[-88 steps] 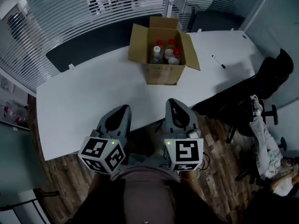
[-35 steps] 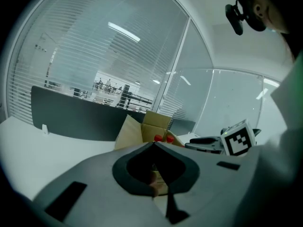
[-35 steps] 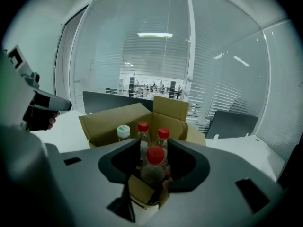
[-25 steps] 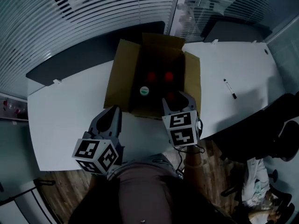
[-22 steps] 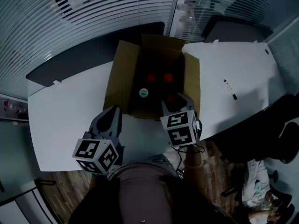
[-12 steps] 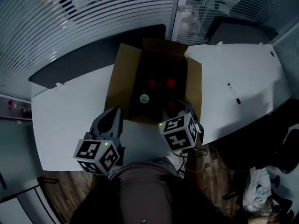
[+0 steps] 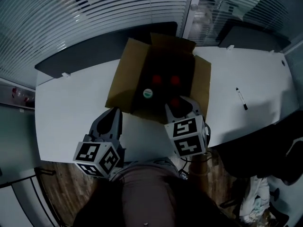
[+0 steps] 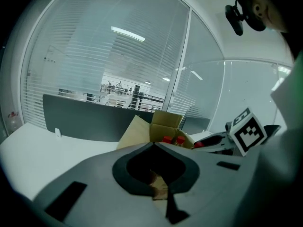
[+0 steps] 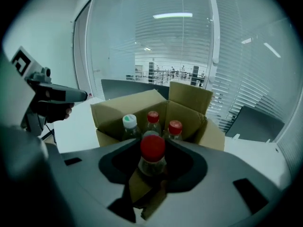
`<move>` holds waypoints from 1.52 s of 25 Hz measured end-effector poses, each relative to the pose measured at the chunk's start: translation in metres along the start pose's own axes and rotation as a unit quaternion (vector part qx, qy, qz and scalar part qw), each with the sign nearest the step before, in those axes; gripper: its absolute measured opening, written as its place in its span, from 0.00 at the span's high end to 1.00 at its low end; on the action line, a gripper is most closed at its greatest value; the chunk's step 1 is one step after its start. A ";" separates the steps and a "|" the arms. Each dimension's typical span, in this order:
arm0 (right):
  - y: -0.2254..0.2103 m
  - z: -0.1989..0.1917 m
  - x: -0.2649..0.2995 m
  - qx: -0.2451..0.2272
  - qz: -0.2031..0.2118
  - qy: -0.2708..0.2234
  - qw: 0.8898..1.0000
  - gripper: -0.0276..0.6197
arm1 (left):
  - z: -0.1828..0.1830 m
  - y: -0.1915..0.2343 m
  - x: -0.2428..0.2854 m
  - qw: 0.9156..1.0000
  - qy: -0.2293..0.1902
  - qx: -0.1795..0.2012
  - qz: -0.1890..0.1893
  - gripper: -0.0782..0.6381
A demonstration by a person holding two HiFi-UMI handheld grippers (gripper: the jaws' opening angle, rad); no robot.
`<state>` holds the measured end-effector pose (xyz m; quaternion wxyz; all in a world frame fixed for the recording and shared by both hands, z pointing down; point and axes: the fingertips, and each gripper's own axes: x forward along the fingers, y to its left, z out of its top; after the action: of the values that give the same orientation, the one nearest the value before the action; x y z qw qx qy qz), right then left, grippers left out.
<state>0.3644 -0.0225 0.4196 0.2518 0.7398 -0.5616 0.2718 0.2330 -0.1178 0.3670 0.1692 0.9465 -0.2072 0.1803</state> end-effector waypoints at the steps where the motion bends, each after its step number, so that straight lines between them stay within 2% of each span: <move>1: 0.001 0.005 -0.003 -0.002 0.000 -0.008 1.000 0.69 | 0.000 0.002 -0.002 1.000 -0.002 -0.002 0.003 0.88; 7: 0.007 0.028 -0.028 -0.009 -0.017 -0.050 0.999 0.69 | -0.002 0.011 -0.017 1.000 -0.010 -0.007 0.000 0.88; 15: 0.019 0.053 -0.061 0.005 -0.076 -0.094 0.993 0.69 | 0.003 0.027 -0.035 0.999 -0.013 -0.001 -0.034 0.88; 26: 0.047 0.082 -0.103 -0.006 -0.167 -0.146 0.975 0.69 | 0.003 0.054 -0.065 0.997 -0.020 0.003 -0.077 0.88; 38: 0.097 0.092 -0.137 -0.014 -0.218 -0.174 0.960 0.69 | -0.010 0.088 -0.109 0.995 -0.032 -0.005 -0.094 0.88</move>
<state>0.2511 -0.0129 0.2654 0.2138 0.8766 -0.4255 0.0695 0.0978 -0.1530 0.3529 0.1836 0.9663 -0.1233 0.1320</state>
